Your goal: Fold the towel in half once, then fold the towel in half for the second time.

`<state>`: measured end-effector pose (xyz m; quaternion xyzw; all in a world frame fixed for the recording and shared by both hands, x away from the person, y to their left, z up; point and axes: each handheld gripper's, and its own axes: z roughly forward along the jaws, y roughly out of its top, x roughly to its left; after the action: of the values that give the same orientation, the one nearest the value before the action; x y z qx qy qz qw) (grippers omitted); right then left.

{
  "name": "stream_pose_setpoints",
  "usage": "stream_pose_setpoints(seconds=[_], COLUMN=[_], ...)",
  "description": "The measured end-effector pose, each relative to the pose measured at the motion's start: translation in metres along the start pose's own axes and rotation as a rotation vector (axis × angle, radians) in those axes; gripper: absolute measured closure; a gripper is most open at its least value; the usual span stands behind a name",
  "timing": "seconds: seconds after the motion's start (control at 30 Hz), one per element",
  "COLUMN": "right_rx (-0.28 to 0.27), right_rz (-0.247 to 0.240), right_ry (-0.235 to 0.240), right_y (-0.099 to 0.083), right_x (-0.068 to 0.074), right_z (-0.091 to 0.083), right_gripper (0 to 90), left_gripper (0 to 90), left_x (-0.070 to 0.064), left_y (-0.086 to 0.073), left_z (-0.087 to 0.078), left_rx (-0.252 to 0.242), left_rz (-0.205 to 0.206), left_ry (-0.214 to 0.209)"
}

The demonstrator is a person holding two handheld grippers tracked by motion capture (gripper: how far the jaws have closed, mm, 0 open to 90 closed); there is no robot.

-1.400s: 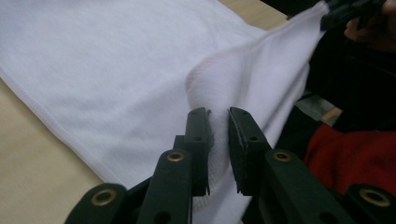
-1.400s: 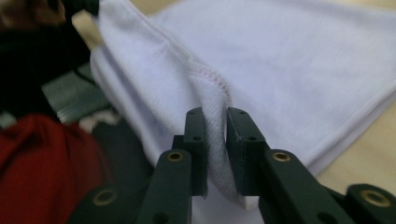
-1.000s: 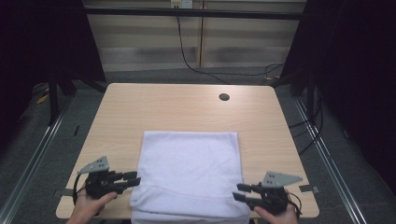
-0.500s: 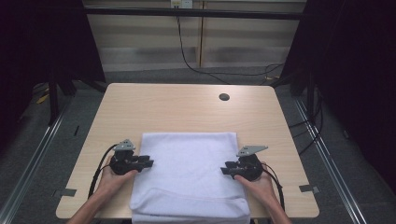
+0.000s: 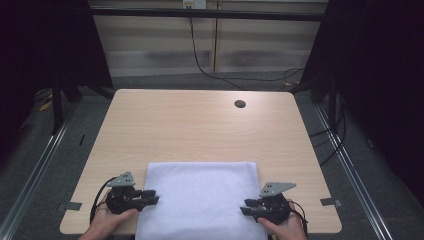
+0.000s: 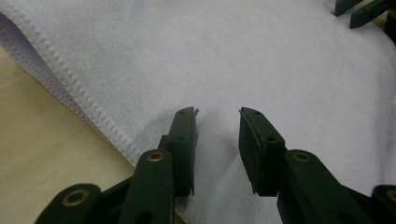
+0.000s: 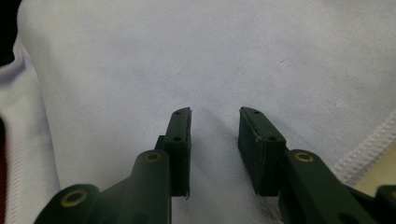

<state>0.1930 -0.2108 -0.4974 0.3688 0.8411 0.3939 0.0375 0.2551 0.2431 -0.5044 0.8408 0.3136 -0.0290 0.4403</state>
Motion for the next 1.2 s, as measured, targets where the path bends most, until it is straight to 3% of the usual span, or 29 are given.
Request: stream_pose_setpoints(seconds=[0.1, 0.17, 0.23, 0.43, 0.5, 0.6, 0.73, 0.8, 0.9, 1.03, 1.2], right_rx=[-0.002, -0.038, -0.082, -0.164, -0.167, -0.161, -0.141, -0.154, -0.135, -0.104, -0.091], right_rz=[-0.001, -0.002, 0.014, 0.044, 0.06, 0.093, 0.107, 0.144, 0.152, 0.141, 0.141], right_ry=[0.022, 0.008, -0.029, -0.137, -0.168, -0.166, -0.19, -0.155, -0.119, -0.089, -0.067], right_y=[0.001, 0.006, 0.015, 0.041, 0.048, 0.055, 0.06, 0.06, 0.058, 0.055, 0.05], right_x=[0.001, -0.003, -0.013, -0.053, -0.066, -0.086, -0.106, -0.114, -0.115, -0.112, -0.109], right_z=[-0.001, -0.002, -0.007, -0.015, -0.015, -0.009, 0.004, 0.009, 0.018, 0.024, 0.022], right_gripper=[62.3, 61.2, 57.4, 49.4, 45.1, 42.5, 39.8, 39.8, 41.8, 49.4, 67.3], left_gripper=[63.1, 62.8, 61.7, 56.0, 51.2, 44.9, 42.0, 41.2, 42.4, 49.4, 69.9], left_x=[0.001, 0.004, 0.012, 0.047, 0.058, 0.068, 0.073, 0.074, 0.073, 0.072, 0.069], left_y=[0.004, 0.012, 0.023, 0.045, 0.05, 0.051, 0.048, 0.047, 0.047, 0.046, 0.045], left_z=[-0.001, -0.005, -0.013, -0.016, -0.009, 0.0, 0.01, 0.013, 0.018, 0.024, 0.024], left_rx=[-0.008, -0.043, -0.109, -0.178, -0.159, -0.152, -0.113, -0.106, -0.093, -0.059, -0.032], left_rz=[0.017, 0.02, 0.008, -0.053, -0.06, -0.082, -0.072, -0.074, -0.069, -0.045, -0.024], left_ry=[0.016, 0.033, 0.056, 0.148, 0.169, 0.191, 0.172, 0.158, 0.141, 0.134, 0.105])
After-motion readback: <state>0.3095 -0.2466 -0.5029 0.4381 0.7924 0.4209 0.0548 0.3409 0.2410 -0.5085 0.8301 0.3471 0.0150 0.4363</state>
